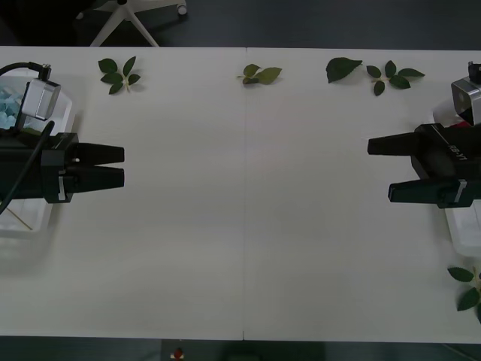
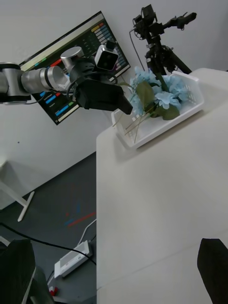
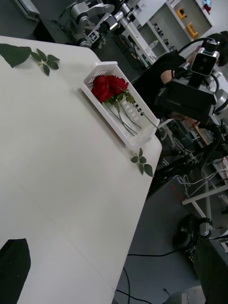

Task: Put the red flowers into the right box and the blue flowers into the left box

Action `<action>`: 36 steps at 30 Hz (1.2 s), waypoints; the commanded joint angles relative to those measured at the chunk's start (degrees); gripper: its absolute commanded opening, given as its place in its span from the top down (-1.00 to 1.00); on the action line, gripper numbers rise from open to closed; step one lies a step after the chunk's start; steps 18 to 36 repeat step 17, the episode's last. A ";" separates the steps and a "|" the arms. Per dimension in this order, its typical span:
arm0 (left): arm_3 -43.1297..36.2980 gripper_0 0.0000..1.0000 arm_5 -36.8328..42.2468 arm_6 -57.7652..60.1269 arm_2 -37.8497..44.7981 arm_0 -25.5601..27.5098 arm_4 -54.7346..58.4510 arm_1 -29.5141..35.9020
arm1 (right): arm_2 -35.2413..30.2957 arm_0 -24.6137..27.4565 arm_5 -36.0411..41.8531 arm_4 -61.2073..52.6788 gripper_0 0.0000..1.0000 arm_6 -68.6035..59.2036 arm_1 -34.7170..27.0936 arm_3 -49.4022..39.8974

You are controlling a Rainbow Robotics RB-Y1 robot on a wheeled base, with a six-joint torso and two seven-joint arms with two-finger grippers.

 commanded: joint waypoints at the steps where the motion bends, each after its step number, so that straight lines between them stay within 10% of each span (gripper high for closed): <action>1: -1.01 -1.00 -0.20 -3.30 0.51 0.21 0.23 0.54 | 0.30 -0.66 0.79 -0.87 -1.00 -0.77 -0.41 -2.88; 36: -1.01 -1.00 -0.20 -3.30 0.51 0.21 0.23 0.54 | 0.30 -0.66 0.53 -0.87 -1.00 -0.77 -0.41 -3.67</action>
